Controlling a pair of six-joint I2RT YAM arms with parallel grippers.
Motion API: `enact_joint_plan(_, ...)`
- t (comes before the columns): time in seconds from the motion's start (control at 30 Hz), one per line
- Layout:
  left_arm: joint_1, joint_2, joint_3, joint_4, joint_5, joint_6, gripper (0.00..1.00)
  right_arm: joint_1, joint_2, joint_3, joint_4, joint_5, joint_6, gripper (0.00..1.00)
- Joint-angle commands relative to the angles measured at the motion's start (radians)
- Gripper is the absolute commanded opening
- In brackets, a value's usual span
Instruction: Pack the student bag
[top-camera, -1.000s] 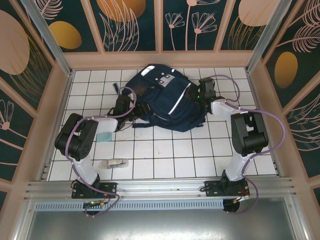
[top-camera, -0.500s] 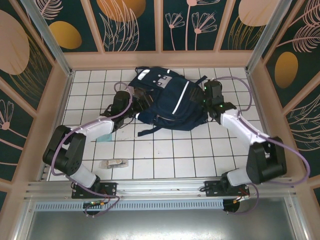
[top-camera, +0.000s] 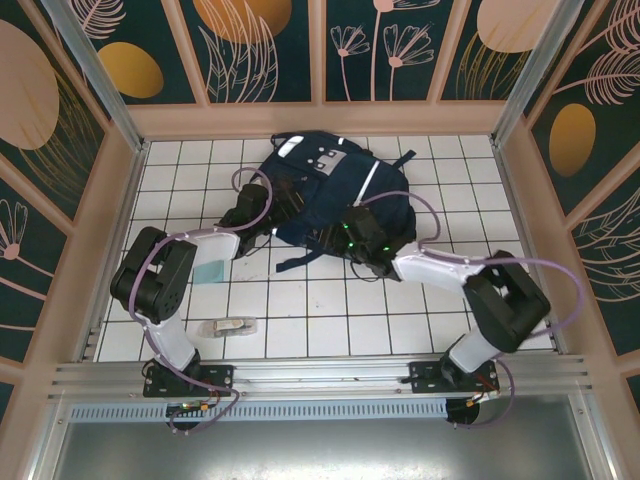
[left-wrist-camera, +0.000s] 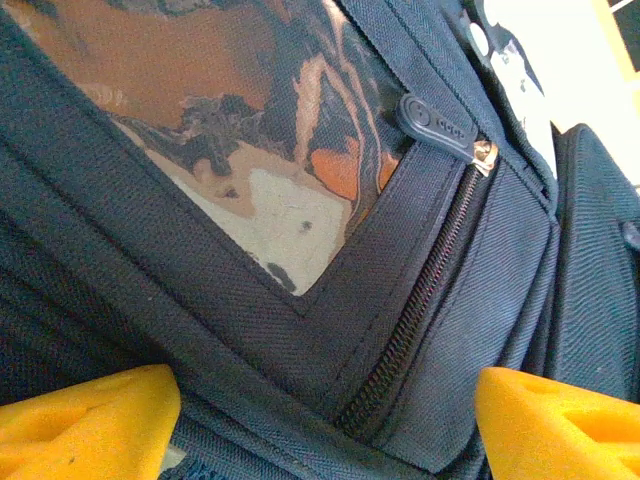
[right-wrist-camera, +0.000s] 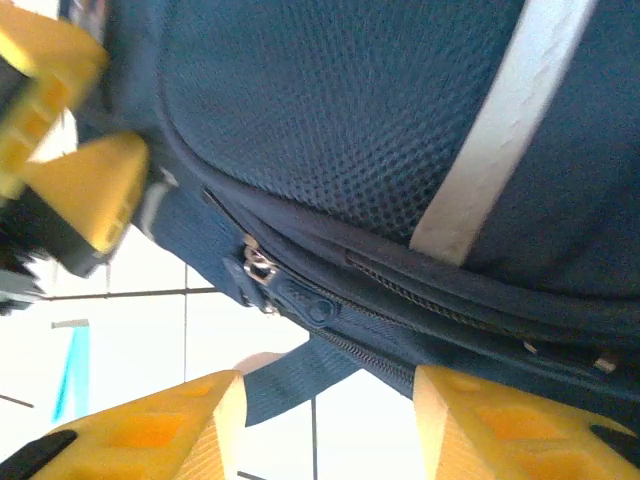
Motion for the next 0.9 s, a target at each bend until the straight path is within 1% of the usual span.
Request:
enact_joint_plan(0.0,0.001,0.038,-0.051,0.045,0.044,-0.077,0.79,0.009,0.089,0.070,0.109,-0.031,0.024,0.46)
enact_joint_plan(0.1,0.000,0.027,-0.072,0.068,0.048,-0.092,0.79,0.013,0.157,0.106,0.095,-0.003,0.002,0.44)
enact_joint_plan(0.13,-0.001,0.025,-0.077,0.072,0.050,-0.094,0.79,0.013,0.171,0.108,0.105,0.025,-0.005,0.44)
enact_joint_plan(0.23,-0.001,0.028,-0.082,0.075,0.071,-0.099,0.78,0.017,0.209,0.138,0.138,0.034,-0.025,0.44)
enact_joint_plan(0.37,-0.001,0.026,-0.103,0.100,0.095,-0.122,0.78,0.037,0.284,0.232,0.083,0.093,-0.067,0.43)
enact_joint_plan(0.47,-0.001,0.017,-0.114,0.106,0.099,-0.128,0.78,0.038,0.310,0.255,0.042,0.164,-0.067,0.35)
enact_joint_plan(0.53,-0.001,0.012,-0.113,0.100,0.095,-0.124,0.78,0.038,0.307,0.255,0.019,0.206,-0.079,0.26)
enact_joint_plan(0.63,0.000,0.017,-0.104,0.079,0.080,-0.112,0.78,0.037,0.292,0.261,-0.030,0.239,-0.118,0.08)
enact_joint_plan(0.67,-0.001,0.020,-0.102,0.075,0.078,-0.109,0.78,0.037,0.283,0.260,-0.046,0.254,-0.128,0.04)
enact_joint_plan(0.73,-0.001,0.027,-0.094,0.064,0.074,-0.103,0.78,0.033,0.255,0.246,-0.070,0.262,-0.152,0.00)
enact_joint_plan(0.77,0.000,0.029,-0.088,0.056,0.070,-0.098,0.79,0.030,0.237,0.233,-0.078,0.258,-0.163,0.00)
enact_joint_plan(0.83,0.006,0.034,-0.075,0.041,0.059,-0.084,0.79,0.019,0.199,0.205,-0.086,0.227,-0.189,0.00)
enact_joint_plan(0.87,0.011,0.037,-0.067,0.033,0.051,-0.077,0.79,0.009,0.182,0.191,-0.087,0.191,-0.205,0.00)
